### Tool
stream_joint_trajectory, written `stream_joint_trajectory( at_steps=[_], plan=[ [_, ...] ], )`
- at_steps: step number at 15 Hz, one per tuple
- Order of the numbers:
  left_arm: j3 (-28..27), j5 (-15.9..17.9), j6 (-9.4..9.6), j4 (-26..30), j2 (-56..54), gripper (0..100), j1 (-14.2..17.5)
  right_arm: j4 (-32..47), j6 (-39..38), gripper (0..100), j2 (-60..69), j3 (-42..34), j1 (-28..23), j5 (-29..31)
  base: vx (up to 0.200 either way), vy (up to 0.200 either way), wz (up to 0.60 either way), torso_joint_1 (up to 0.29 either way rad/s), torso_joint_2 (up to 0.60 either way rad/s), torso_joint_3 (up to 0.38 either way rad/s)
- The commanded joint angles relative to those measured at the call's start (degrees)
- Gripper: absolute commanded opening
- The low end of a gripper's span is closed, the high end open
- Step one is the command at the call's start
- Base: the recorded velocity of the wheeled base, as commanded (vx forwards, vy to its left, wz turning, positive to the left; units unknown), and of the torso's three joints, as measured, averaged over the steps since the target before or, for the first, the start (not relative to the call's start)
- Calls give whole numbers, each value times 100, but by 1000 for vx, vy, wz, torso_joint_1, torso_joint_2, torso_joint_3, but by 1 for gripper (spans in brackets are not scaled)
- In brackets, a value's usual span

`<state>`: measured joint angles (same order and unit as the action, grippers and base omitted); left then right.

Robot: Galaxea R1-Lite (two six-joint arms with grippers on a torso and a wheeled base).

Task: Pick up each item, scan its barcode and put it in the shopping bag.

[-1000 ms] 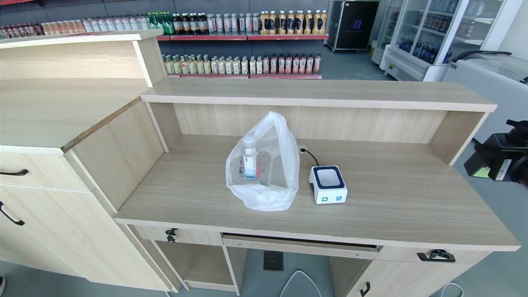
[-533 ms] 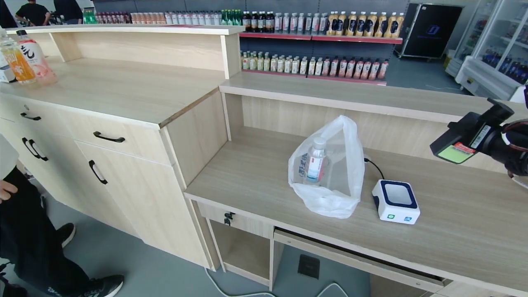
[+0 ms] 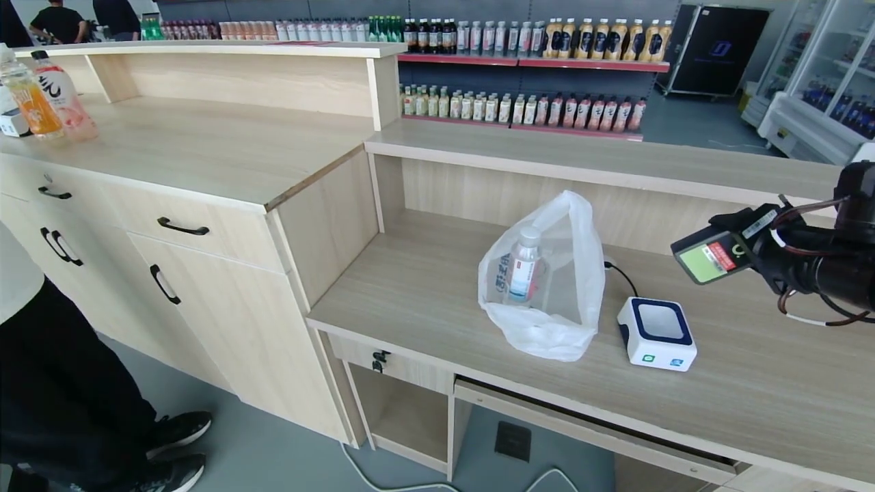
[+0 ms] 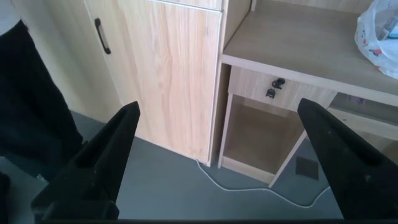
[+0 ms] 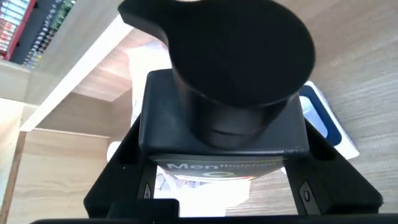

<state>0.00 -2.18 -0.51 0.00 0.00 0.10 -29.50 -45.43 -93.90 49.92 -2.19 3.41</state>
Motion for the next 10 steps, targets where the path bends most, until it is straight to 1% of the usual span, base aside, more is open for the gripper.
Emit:
stream_joint_trajectory(
  at_steps=[1, 2, 3, 5, 9, 10],
  plan=[
    [0, -2, -2, 0, 0, 100, -1, 85, -203, 0, -216, 18, 17, 37, 0, 0, 0, 0, 0, 0],
    [0, -2, -2, 0, 0, 100, -1, 243, -554, 0, -295, 88, 35, 133, 0, 0, 0, 0, 0, 0],
    [0, -2, -2, 0, 0, 100, -1, 313, -668, 0, -322, 123, 52, 142, 0, 0, 0, 0, 0, 0],
    [0, -10, -2, 0, 0, 100, -1, 621, -1196, 0, -488, 281, 96, 160, 0, 0, 0, 0, 0, 0],
    [0, -2, -2, 0, 0, 100, -1, 630, -1442, 0, -752, 273, 123, 239, 0, 0, 0, 0, 0, 0],
    [0, -2, -2, 0, 0, 100, -1, 630, -1468, 0, -814, 255, 114, 335, 0, 0, 0, 0, 0, 0]
  ],
)
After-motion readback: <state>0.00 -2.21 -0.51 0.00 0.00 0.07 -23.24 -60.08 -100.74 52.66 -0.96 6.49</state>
